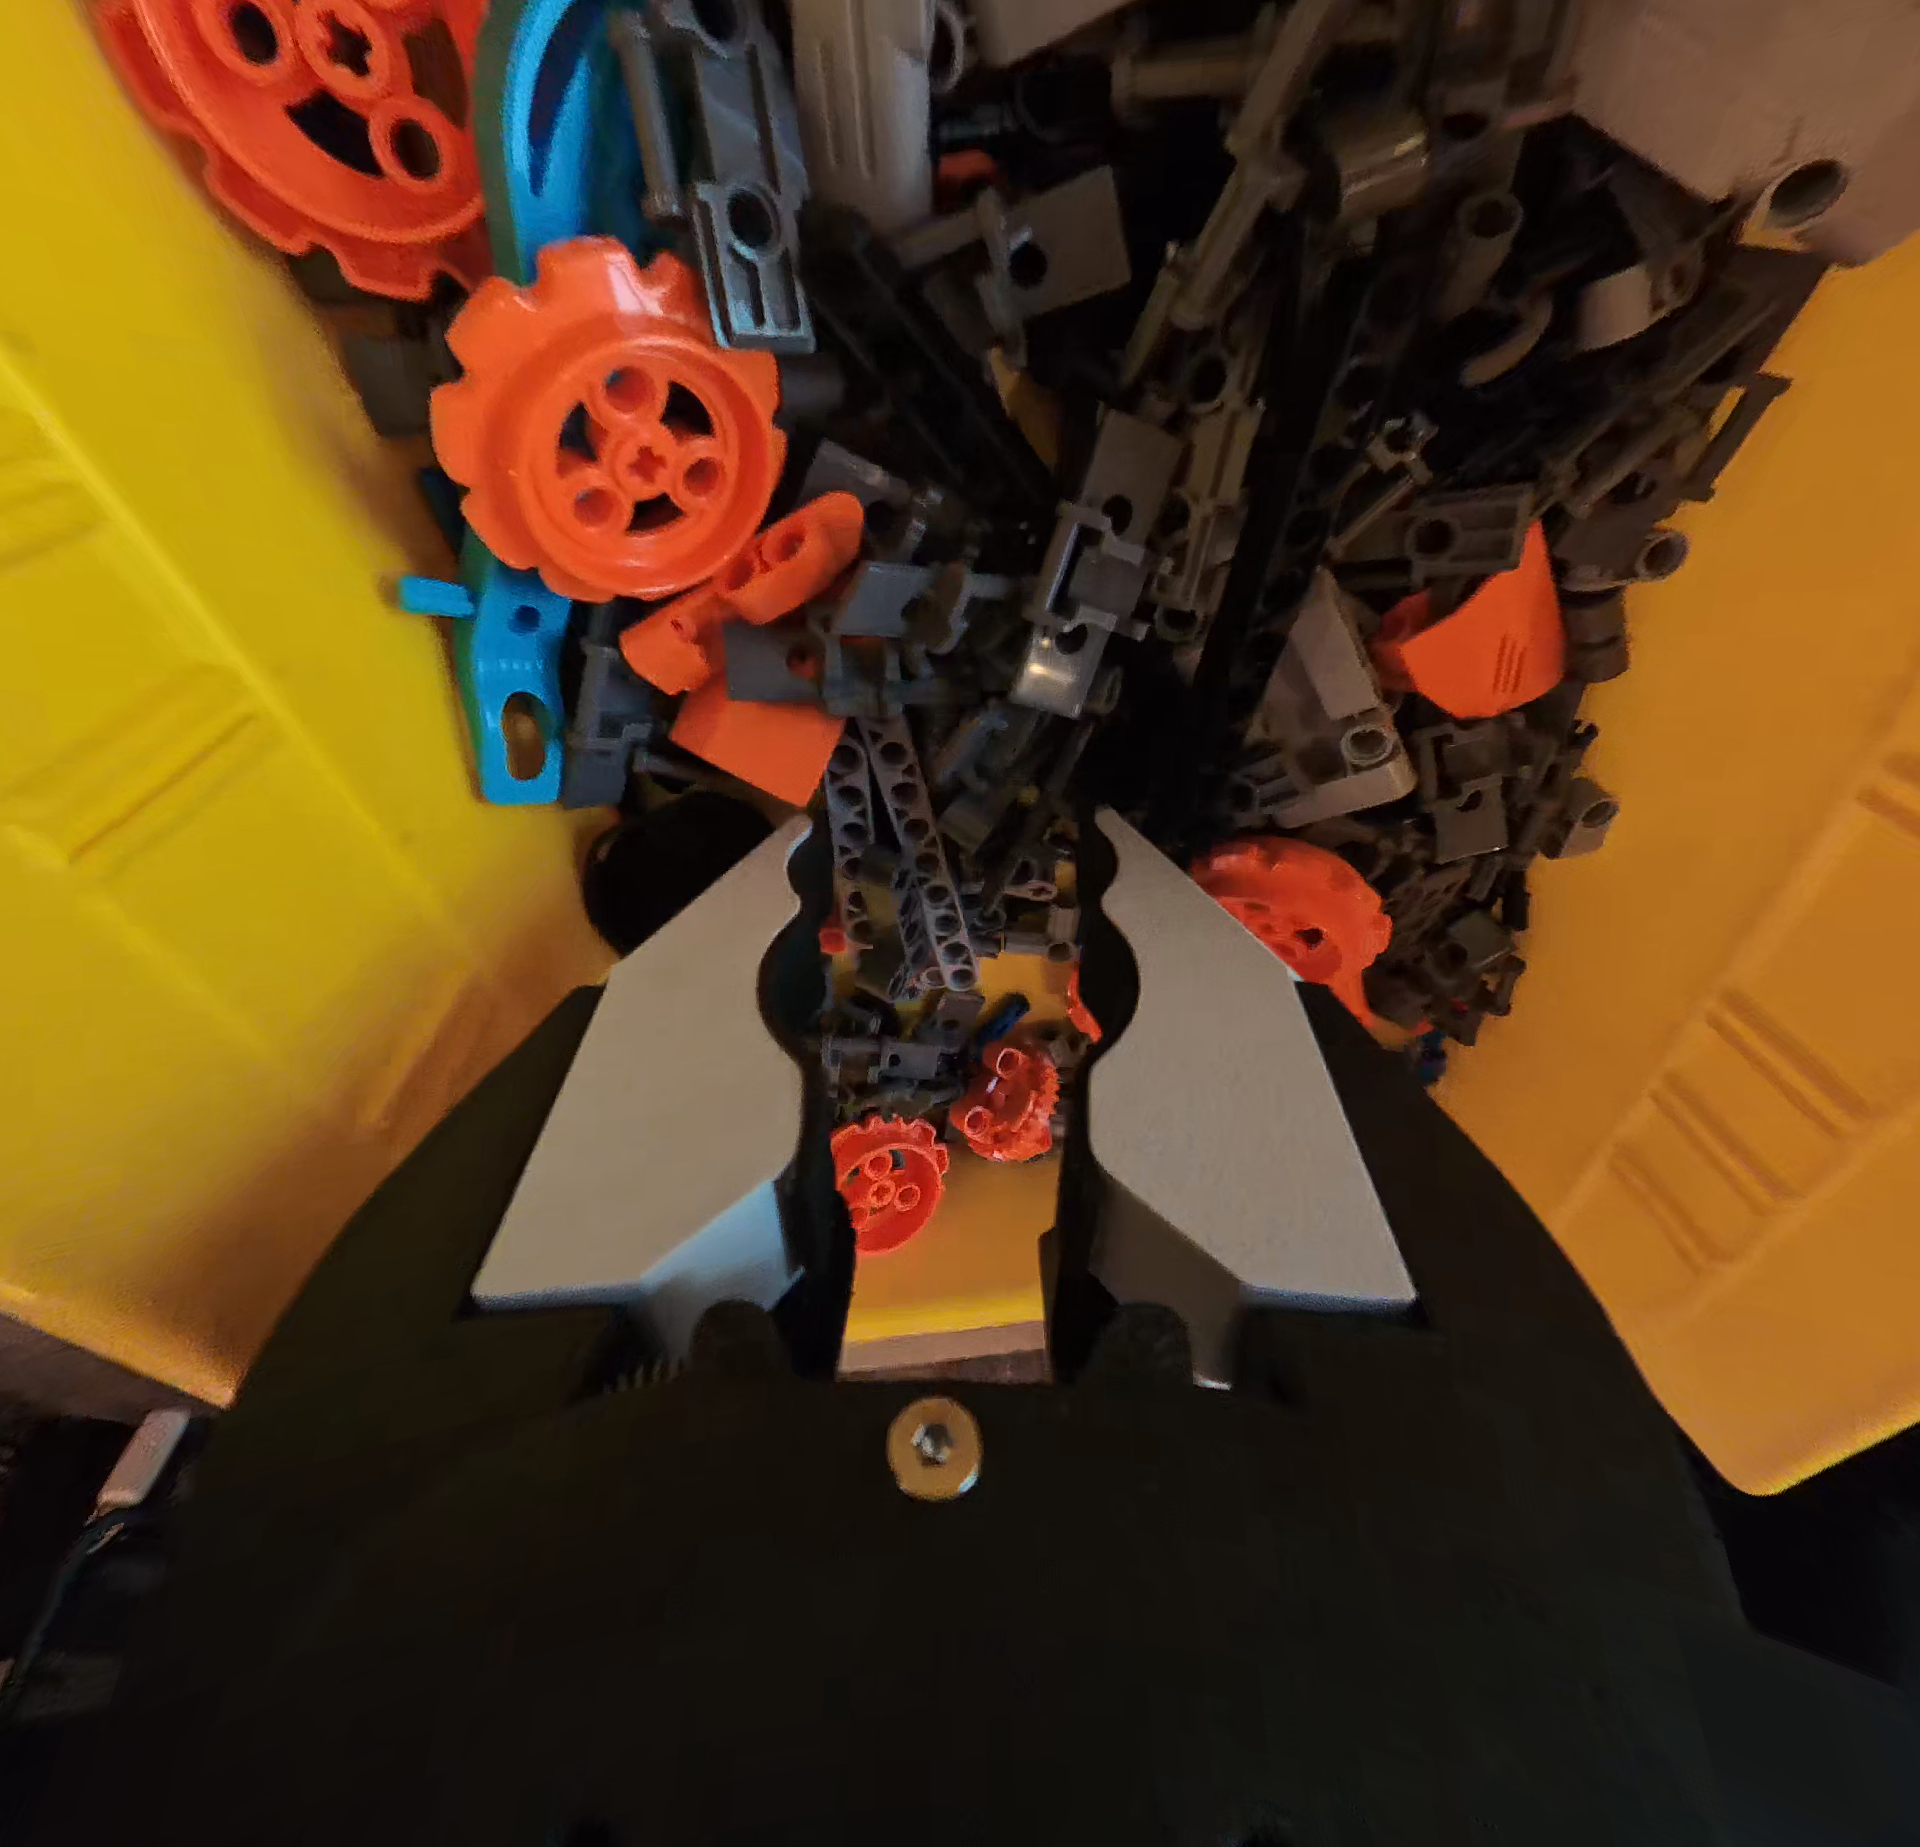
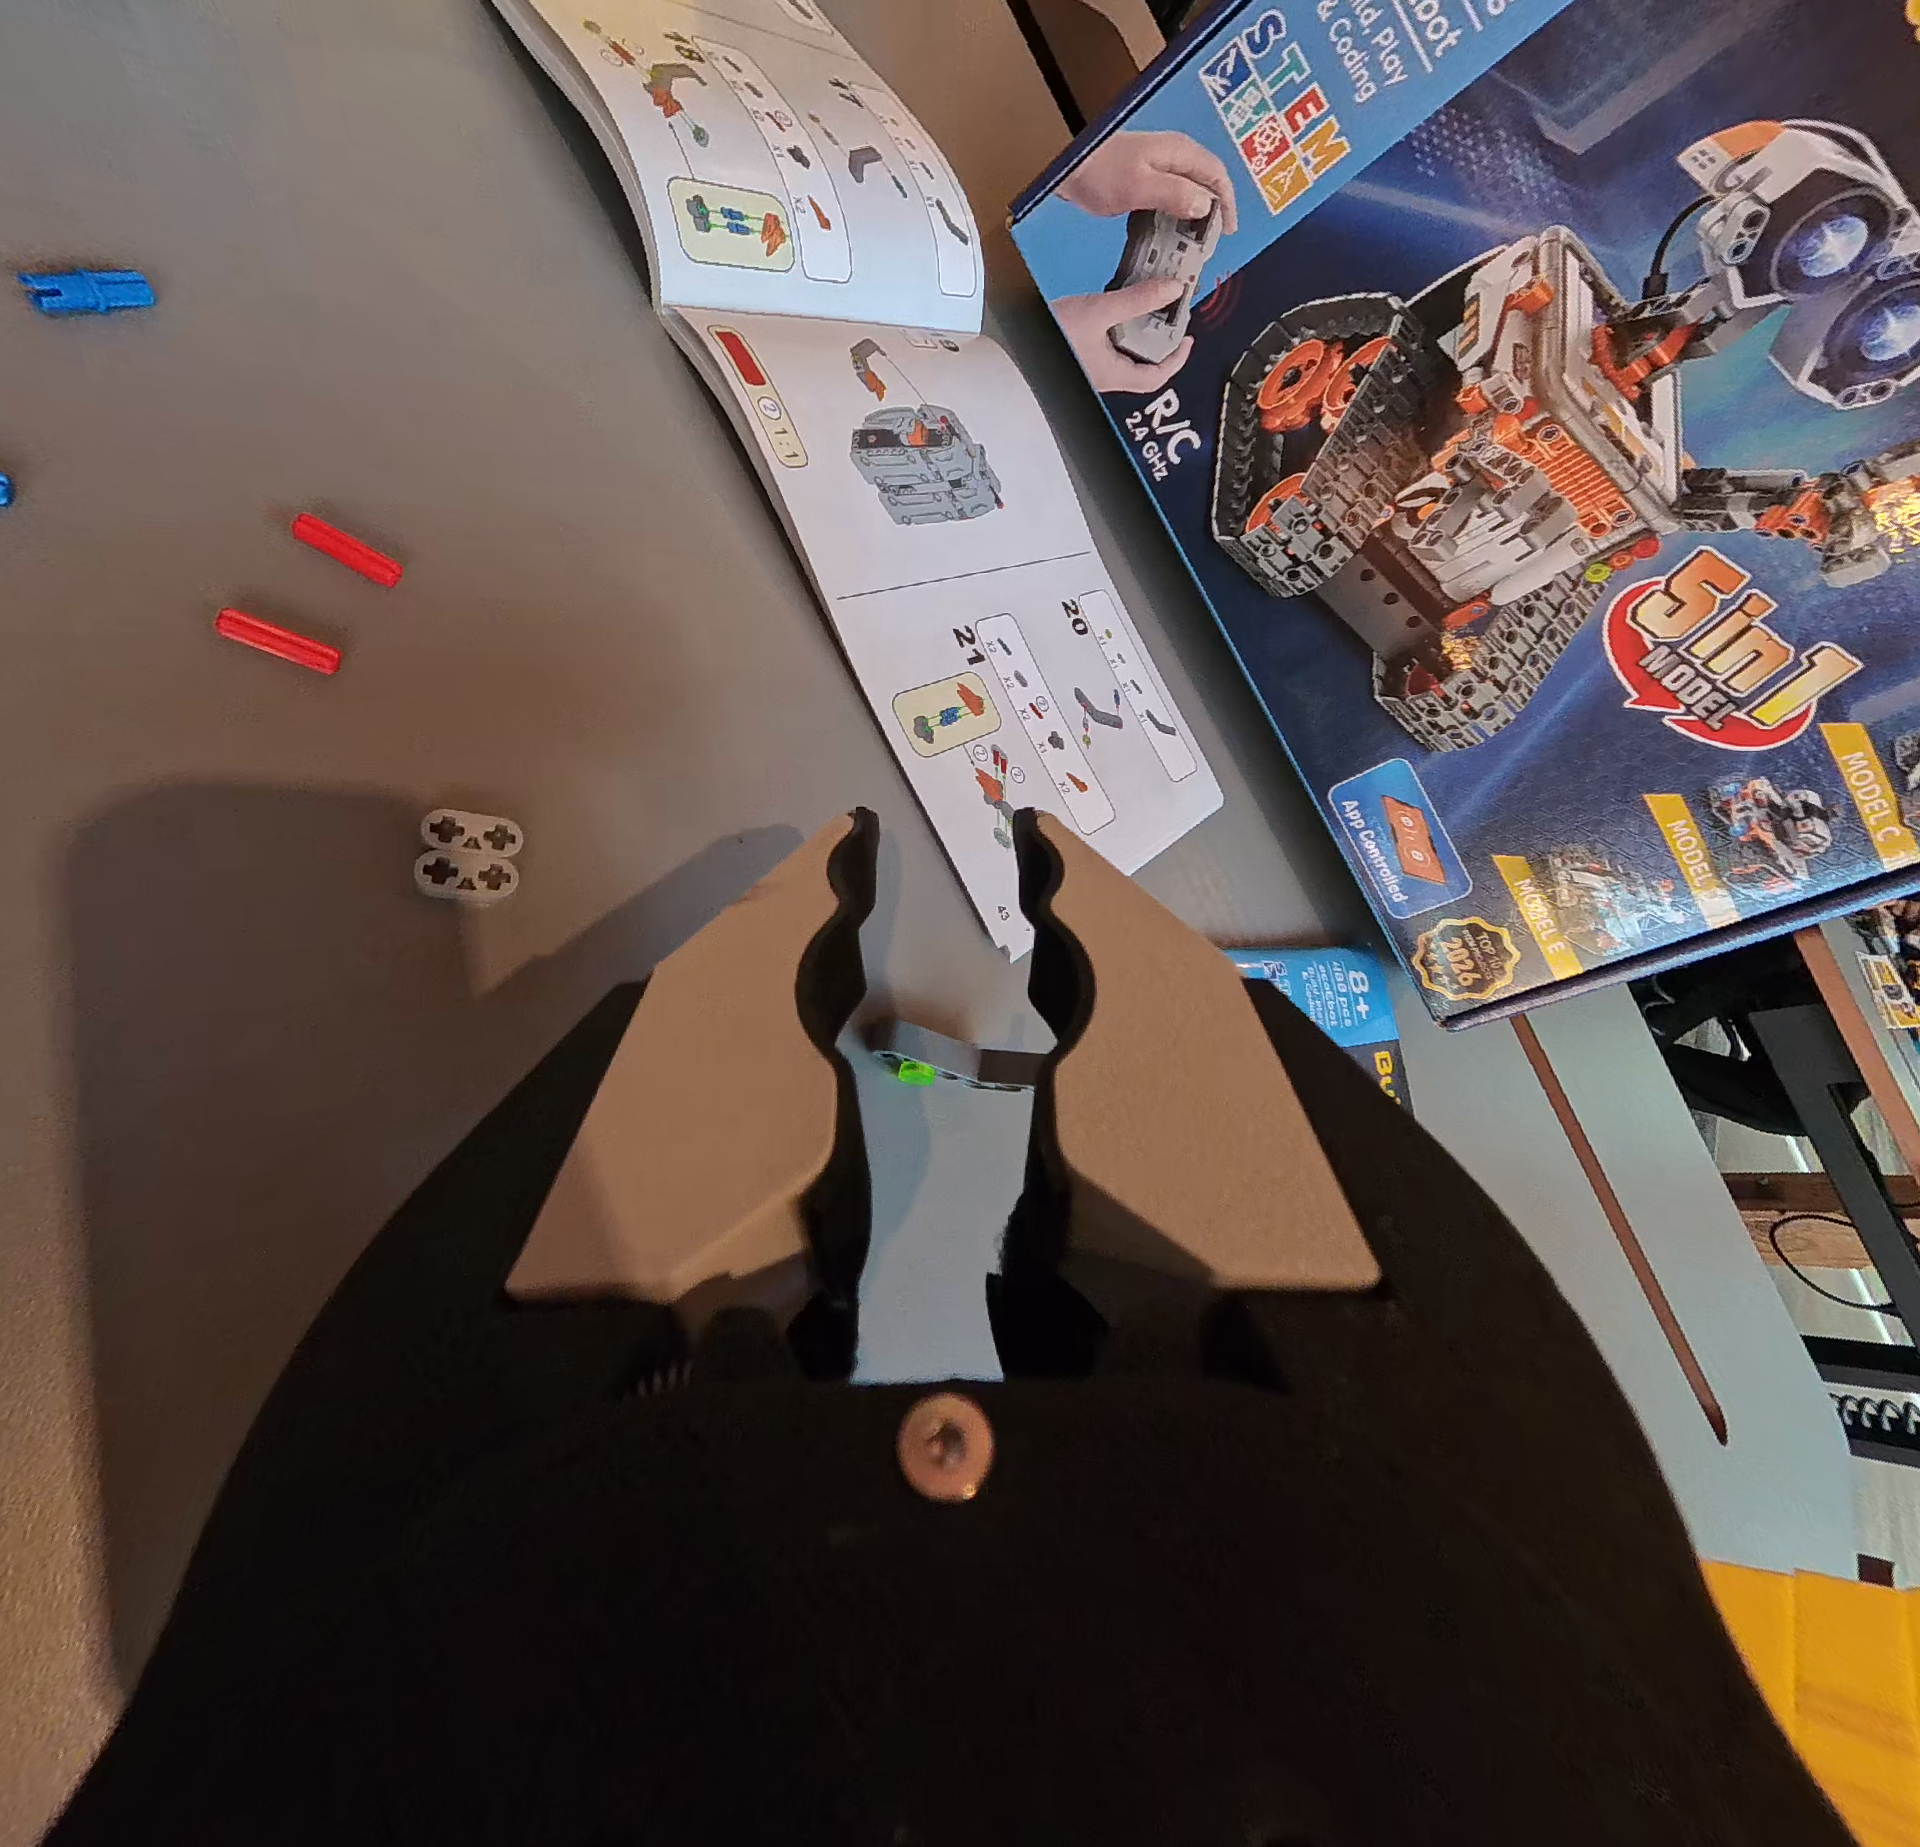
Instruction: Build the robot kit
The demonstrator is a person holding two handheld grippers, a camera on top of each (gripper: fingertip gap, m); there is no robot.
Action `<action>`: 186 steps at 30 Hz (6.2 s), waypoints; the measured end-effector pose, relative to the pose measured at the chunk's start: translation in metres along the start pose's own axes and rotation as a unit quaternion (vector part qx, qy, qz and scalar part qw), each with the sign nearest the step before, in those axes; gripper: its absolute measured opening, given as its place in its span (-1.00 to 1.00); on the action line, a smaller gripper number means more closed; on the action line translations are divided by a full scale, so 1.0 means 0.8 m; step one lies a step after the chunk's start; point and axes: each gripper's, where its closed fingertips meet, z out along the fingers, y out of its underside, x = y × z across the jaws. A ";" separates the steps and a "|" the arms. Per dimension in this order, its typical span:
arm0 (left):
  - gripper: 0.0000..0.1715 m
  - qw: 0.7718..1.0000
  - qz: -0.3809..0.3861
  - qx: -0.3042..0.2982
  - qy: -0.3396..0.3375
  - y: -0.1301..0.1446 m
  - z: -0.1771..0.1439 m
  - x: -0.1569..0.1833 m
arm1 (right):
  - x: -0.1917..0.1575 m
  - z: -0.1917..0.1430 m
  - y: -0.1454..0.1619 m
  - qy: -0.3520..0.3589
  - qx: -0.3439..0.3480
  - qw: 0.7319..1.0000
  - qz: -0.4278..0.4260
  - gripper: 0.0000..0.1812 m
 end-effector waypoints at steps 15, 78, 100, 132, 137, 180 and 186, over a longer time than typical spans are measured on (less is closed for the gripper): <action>-0.83 0.998 -0.057 -0.013 0.025 0.084 -0.037 -0.014 | -0.004 0.001 -0.001 -0.006 0.000 1.000 -0.004 -0.71; -0.49 0.984 0.079 0.134 -0.088 -0.078 -0.030 -0.014 | -0.018 0.005 0.002 -0.028 -0.007 0.999 -0.023 -0.71; -0.46 1.000 0.008 0.022 -0.018 -0.016 0.000 -0.010 | -0.022 0.007 0.004 -0.035 -0.012 0.999 -0.028 -0.71; -0.77 0.991 0.018 -0.134 -0.003 0.083 0.006 0.026 | -0.030 0.008 0.005 -0.049 -0.015 0.998 -0.033 -0.71; -0.76 0.988 0.022 -0.155 -0.013 0.086 0.012 0.023 | -0.031 0.008 0.005 -0.050 -0.014 0.998 -0.035 -0.71; -0.85 0.829 0.551 -0.051 -0.082 0.136 0.044 0.430 | 0.004 -0.023 -0.017 0.016 0.003 0.999 -0.028 -0.70; -0.83 0.827 0.552 -0.052 -0.086 0.132 0.050 0.431 | 0.008 -0.024 -0.012 0.020 -0.004 1.000 -0.022 -0.70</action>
